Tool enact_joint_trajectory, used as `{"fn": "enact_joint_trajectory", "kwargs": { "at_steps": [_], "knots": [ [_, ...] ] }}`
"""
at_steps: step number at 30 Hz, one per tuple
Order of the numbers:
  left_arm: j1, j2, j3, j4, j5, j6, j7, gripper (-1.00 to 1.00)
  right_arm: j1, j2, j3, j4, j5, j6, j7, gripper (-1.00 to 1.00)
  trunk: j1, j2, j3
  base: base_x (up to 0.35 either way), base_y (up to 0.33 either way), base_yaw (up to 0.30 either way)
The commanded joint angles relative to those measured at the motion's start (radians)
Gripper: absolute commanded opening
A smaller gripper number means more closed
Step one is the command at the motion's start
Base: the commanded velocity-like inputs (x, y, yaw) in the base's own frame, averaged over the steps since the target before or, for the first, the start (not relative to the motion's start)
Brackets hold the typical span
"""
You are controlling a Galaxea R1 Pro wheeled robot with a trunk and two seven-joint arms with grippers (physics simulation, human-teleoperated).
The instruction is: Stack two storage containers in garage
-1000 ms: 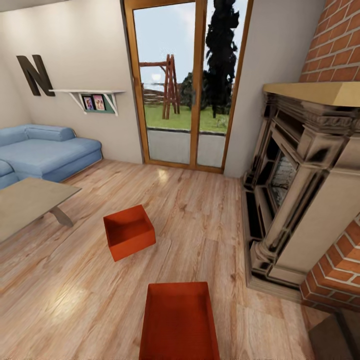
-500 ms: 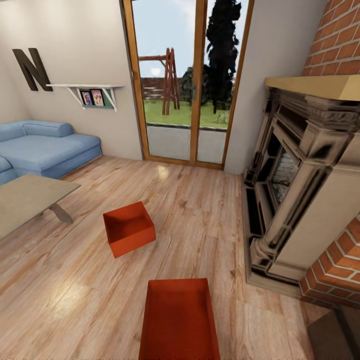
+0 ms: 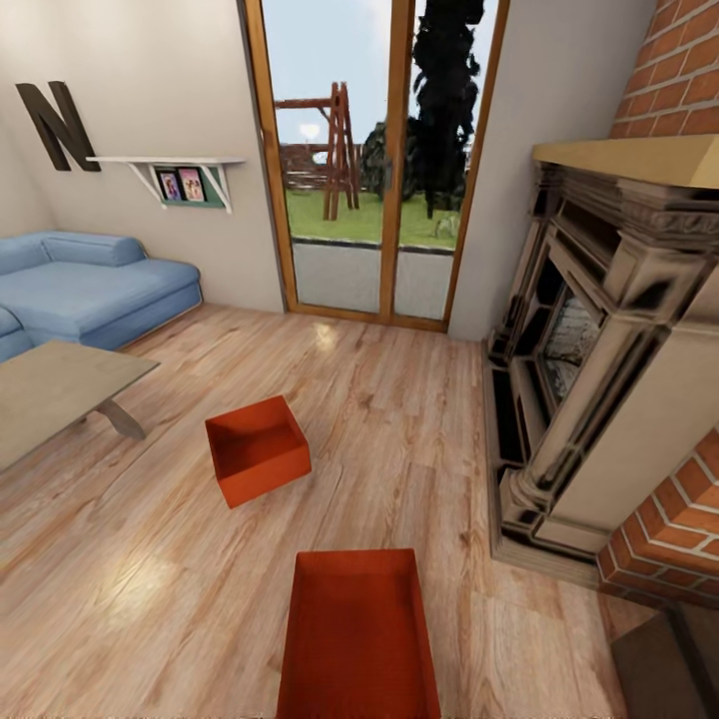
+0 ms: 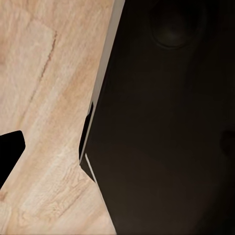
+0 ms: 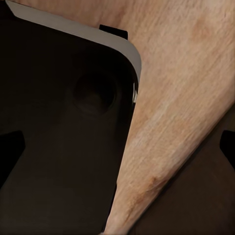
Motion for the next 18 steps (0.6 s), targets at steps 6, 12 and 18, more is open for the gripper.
{"fn": "enact_joint_trajectory", "kwargs": {
  "at_steps": [6, 12, 18],
  "knots": [
    [0.000, 0.000, 0.005, 0.000, 0.003, -0.002, 0.000, 1.00, -0.001, 0.001, 0.008, 0.002, -0.008, -0.005, 0.000, 1.00, 0.000, 0.000, -0.010, 0.000, 0.000, 0.000],
    [0.000, 0.000, 0.005, 0.000, 0.004, -0.002, 0.000, 1.00, -0.001, 0.001, 0.008, 0.002, -0.008, -0.005, 0.000, 1.00, 0.000, 0.000, -0.020, 0.000, 0.000, 0.000],
    [0.000, 0.000, 0.005, 0.000, 0.003, -0.002, 0.000, 1.00, -0.001, 0.001, 0.008, 0.002, -0.008, -0.005, 0.000, 1.00, 0.000, 0.000, -0.030, 0.000, 0.000, 0.000]
  ]
}}
